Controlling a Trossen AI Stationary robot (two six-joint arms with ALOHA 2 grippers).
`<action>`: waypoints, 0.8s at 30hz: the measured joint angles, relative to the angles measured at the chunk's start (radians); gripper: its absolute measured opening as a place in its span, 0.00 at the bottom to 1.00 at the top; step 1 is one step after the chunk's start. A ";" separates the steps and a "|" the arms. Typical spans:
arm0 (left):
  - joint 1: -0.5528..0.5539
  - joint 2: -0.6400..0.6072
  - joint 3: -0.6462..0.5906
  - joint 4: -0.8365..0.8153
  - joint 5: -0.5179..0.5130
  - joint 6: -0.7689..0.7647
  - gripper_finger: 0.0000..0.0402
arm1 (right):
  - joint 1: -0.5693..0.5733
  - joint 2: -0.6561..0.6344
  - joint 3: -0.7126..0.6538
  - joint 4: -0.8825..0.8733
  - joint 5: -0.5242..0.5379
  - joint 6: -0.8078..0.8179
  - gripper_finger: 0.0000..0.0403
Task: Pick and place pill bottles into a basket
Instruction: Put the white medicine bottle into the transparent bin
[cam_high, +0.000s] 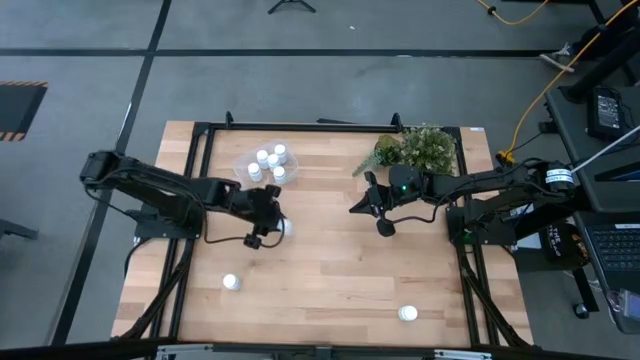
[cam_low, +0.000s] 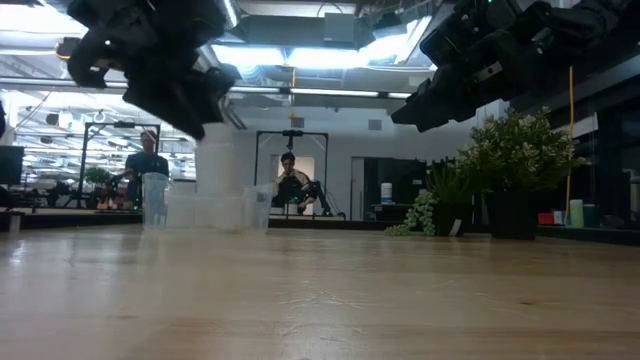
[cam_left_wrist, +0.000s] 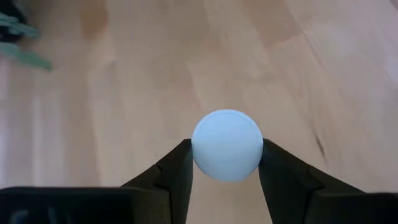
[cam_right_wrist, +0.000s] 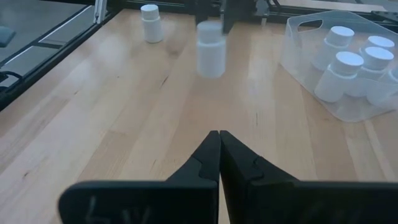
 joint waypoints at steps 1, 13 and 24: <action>0.009 -0.022 -0.005 -0.004 0.000 0.006 0.37 | 0.000 0.000 0.000 0.000 0.000 0.000 0.02; 0.177 -0.230 -0.040 -0.052 -0.127 -0.134 0.37 | 0.000 0.000 0.000 0.001 0.000 -0.003 0.02; 0.350 -0.242 -0.040 -0.081 -0.236 -0.182 0.37 | 0.000 0.000 0.000 0.001 0.001 -0.004 0.02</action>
